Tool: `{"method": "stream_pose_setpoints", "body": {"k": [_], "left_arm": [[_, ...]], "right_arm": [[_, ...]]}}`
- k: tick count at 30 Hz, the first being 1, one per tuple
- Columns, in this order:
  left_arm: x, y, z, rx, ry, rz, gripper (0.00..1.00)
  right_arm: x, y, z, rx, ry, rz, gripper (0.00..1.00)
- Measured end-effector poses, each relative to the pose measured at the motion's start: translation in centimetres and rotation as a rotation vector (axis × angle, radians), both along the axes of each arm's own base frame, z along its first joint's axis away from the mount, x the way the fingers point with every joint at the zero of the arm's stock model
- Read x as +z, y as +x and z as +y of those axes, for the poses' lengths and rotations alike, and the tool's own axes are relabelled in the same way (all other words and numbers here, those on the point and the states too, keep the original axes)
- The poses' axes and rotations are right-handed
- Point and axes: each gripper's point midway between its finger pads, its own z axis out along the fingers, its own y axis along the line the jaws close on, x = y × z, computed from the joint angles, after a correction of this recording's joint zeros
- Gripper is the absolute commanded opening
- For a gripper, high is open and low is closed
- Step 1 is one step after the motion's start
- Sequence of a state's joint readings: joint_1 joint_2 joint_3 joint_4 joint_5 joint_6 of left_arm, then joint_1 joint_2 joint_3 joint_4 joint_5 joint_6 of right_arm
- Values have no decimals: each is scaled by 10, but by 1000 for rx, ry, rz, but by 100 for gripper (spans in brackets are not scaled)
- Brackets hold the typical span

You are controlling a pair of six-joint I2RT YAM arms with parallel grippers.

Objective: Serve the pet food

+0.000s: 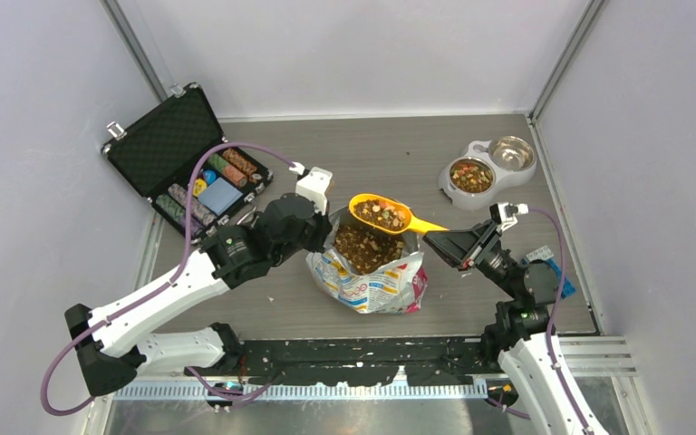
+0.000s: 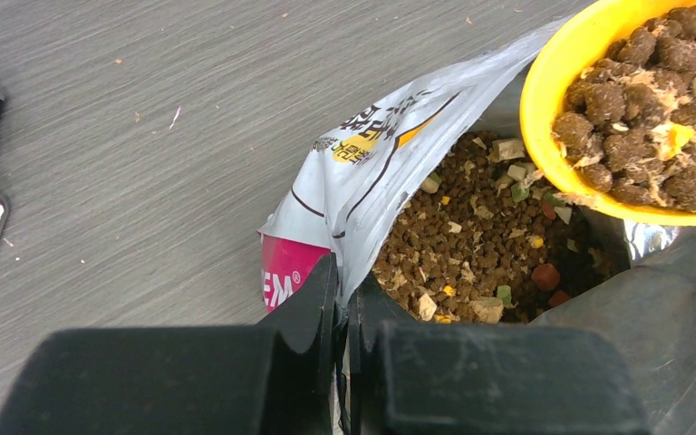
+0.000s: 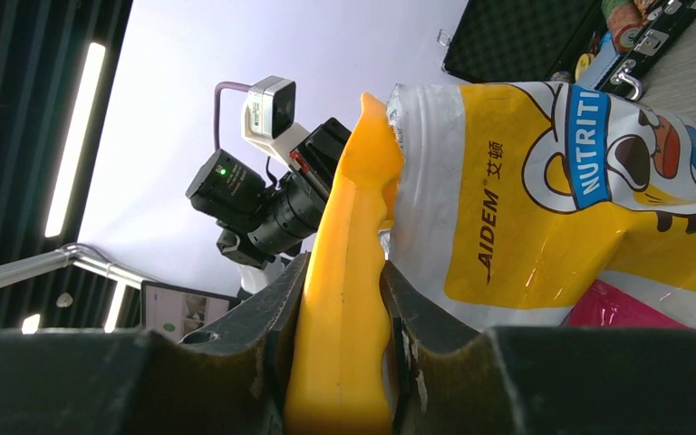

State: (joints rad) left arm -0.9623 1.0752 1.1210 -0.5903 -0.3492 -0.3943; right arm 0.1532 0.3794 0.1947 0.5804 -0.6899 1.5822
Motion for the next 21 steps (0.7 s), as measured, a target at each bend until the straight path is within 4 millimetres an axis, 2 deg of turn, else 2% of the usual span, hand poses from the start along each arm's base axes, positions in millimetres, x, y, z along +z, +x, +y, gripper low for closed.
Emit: {"method": "stream_pose_setpoints", "body": {"k": [15,21], "left_arm": [[0,1,0,6,-1,-1,0],[0,1,0,14,-12,5,0]], "right_arm": [[5,-4,1,28,9,56,5],[25,-9,1,34,13,22,5]]}}
